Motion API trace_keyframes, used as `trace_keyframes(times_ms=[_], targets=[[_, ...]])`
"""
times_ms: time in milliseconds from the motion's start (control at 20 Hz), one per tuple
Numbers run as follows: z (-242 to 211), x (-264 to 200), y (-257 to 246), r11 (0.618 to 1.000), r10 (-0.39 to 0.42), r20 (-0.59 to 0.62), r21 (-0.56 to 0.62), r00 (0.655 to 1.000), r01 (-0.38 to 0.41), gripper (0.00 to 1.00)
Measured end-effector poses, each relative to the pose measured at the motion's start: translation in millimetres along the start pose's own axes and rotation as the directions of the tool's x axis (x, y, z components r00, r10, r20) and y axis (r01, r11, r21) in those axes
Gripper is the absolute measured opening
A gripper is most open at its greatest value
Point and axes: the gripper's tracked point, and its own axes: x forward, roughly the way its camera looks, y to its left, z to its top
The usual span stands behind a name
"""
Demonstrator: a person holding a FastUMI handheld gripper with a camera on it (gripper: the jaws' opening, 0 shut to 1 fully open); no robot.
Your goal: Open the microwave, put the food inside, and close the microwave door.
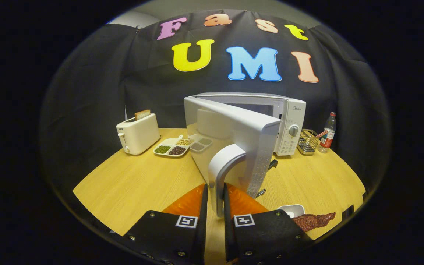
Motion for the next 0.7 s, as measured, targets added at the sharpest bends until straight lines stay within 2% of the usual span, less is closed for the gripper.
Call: trace_keyframes(times_ms=[300,550,700], targets=[[-6.1,-9.2,61.9,0.997,0.067,-0.002,-0.036,0.998,-0.067,0.22],[-7.9,-10.3,91.8,0.999,0.009,-0.004,-0.039,1.0,-0.009,0.22],[-11.3,-15.9,118.7,1.0,0.025,-0.007,-0.016,1.0,-0.025,0.22]])
